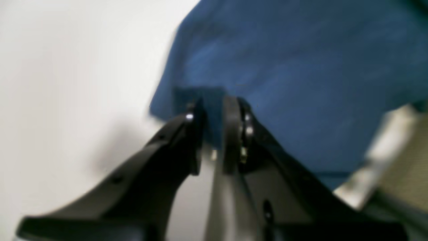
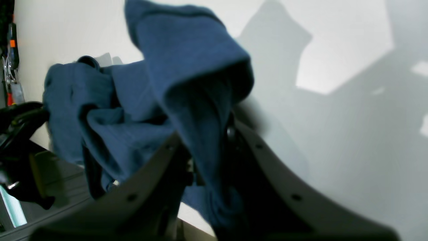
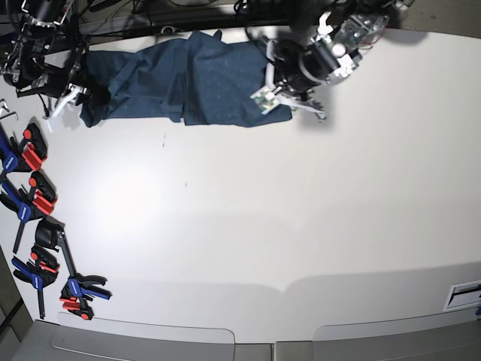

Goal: Fold the T-shirt properly
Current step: 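Release the folded hem end and raise the left gripper, then lift the sleeve end with the right gripper and fold it over the bundle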

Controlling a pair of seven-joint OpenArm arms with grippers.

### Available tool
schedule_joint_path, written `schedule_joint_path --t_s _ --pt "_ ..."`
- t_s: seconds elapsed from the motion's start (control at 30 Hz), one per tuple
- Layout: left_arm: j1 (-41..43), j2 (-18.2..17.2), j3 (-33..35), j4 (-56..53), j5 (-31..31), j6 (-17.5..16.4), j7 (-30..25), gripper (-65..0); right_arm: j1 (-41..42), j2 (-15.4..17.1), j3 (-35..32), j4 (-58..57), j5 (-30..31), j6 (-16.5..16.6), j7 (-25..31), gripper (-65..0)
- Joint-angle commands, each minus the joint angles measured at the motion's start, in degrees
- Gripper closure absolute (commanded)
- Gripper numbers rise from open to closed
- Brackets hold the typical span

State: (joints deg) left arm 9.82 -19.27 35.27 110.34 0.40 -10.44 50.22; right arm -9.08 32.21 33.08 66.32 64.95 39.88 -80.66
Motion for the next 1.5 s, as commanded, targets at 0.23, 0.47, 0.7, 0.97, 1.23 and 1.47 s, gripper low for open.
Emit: schedule_joint_path --t_s 0.23,0.47,0.7,0.97,1.23,1.47 --pt "-0.37 -3.63 -0.07 1.16 4.07 4.92 0.83 0.0 0.52 3.82 0.33 0.96 18.91 0.12 0.66 0.0" --pt "2.47 -3.3 -0.07 1.11 4.02 4.9 0.74 0.0 0.17 1.11 0.31 4.39 20.05 0.12 0.66 0.0" --pt "6.25 -3.3 -0.07 1.09 4.07 4.87 0.35 0.0 0.15 -8.52 0.31 13.31 20.05 0.12 0.66 0.0" --pt "8.0 -3.3 -0.07 1.01 4.09 4.85 -0.63 0.0 -1.31 -20.65 0.15 28.09 20.05 0.12 0.66 0.0" --pt "8.13 -3.3 -0.07 1.03 4.07 4.87 -0.85 0.0 -1.55 -26.88 -5.49 33.55 20.05 0.12 0.66 0.0" --pt "8.13 -3.3 -0.07 1.01 4.07 4.85 -1.01 0.0 -1.55 -31.45 -15.28 33.55 12.48 0.12 0.66 0.0"
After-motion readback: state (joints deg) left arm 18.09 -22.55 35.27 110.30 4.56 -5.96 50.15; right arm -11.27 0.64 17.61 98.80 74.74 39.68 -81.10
